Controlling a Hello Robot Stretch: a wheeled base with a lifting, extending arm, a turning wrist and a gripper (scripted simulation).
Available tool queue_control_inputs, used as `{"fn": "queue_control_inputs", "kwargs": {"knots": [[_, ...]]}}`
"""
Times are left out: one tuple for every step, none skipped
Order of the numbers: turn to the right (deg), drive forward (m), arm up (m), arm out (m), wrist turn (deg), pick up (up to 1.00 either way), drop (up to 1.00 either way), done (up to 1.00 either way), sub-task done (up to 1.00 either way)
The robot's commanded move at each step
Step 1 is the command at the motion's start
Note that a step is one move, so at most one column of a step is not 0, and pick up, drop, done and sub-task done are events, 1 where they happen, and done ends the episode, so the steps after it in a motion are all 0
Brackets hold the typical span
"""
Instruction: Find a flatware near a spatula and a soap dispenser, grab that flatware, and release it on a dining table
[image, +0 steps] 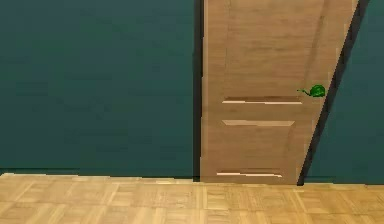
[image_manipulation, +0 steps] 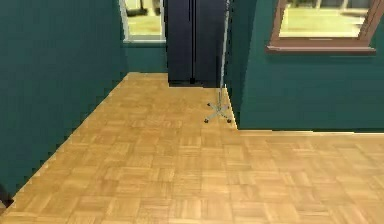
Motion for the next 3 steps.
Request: {"fn": "queue_control_inputs", "kwargs": {"knots": [[0.0,0.2,0.0,0.0,0.0,0.0,0.0,0.0,0.0],[33.0,0.0,0.0,0.0,0.0,0.0,0.0,0.0,0.0],[0.0,0.25,0.0,0.0,0.0,0.0,0.0,0.0,0.0]]}}
